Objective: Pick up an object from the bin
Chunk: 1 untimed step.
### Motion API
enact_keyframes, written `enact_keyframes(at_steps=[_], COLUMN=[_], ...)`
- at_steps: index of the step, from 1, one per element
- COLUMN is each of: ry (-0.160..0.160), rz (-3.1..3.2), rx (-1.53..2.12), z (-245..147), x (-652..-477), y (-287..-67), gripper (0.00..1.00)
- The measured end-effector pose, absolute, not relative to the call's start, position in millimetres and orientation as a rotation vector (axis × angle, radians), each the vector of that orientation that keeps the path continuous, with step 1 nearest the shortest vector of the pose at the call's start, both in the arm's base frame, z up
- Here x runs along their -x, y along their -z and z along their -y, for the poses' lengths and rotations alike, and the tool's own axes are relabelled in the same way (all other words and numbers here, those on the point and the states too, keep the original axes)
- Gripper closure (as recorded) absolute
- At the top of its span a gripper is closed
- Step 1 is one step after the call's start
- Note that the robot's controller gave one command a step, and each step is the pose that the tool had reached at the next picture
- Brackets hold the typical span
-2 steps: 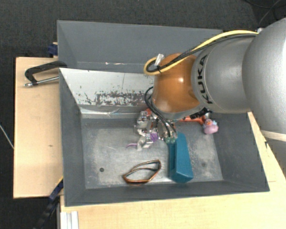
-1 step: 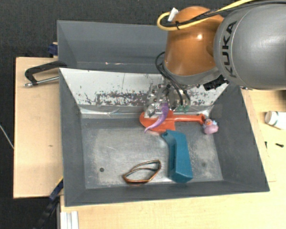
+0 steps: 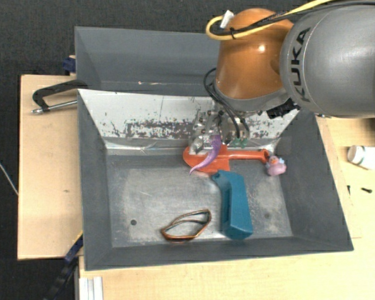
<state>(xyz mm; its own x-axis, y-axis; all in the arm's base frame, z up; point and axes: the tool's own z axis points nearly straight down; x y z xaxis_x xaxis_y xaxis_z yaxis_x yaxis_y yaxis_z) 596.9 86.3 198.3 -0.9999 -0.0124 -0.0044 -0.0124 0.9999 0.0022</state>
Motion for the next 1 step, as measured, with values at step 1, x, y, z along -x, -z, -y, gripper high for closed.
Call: enact_keyframes(at_steps=[1], ry=[-0.002], rz=[-3.139], rx=[0.075], z=[-90.9], x=[-596.0], y=[-246.6], gripper=[1.00])
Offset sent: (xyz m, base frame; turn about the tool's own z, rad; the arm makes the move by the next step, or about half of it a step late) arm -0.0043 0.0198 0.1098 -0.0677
